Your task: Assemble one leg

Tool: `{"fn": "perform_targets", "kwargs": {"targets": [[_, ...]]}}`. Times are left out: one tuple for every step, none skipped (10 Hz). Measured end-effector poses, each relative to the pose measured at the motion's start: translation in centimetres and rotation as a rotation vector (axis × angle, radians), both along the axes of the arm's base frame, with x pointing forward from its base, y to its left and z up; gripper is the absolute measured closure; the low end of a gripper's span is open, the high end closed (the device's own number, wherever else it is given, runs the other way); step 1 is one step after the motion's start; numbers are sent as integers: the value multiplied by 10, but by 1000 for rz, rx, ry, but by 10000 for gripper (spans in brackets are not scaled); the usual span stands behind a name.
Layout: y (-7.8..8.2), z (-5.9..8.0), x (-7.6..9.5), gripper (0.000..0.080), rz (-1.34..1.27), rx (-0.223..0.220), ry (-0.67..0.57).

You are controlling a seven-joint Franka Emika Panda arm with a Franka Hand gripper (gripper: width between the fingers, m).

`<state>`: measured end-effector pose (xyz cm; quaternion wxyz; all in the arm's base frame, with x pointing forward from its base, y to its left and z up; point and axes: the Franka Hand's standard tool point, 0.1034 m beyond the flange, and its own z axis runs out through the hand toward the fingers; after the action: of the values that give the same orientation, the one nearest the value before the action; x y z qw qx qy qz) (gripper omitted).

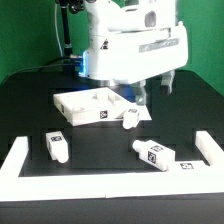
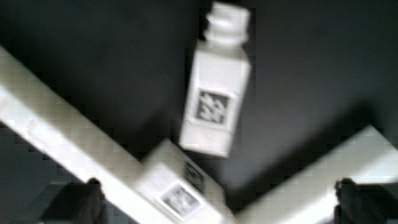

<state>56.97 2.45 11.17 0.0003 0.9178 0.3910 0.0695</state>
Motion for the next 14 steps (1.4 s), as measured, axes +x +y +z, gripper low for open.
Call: {"fn": "perform_targets", "kwargs": {"targets": [[-5, -14, 2, 150, -10, 1, -4], [-5, -32, 1, 150, -17, 3, -9], [-9, -46, 1, 150, -8, 0, -27], [-21, -58, -1, 150, -5, -1, -20], [-21, -56, 0, 150, -13, 0, -22], [-20, -56, 0, 150, -12, 0, -21], [-20, -57, -1, 150, -13, 0, -20], [-20, -57, -1, 150, -12, 0, -19], [-12, -63, 0, 150, -59, 8, 2], [-2, -74, 8, 150, -75, 13, 22], [1, -82, 18, 150, -75, 15, 23], [5, -90, 21, 150, -109, 21, 41], [11, -96, 21, 150, -131, 27, 50], [21, -101, 19, 150, -135, 29, 54]]}}
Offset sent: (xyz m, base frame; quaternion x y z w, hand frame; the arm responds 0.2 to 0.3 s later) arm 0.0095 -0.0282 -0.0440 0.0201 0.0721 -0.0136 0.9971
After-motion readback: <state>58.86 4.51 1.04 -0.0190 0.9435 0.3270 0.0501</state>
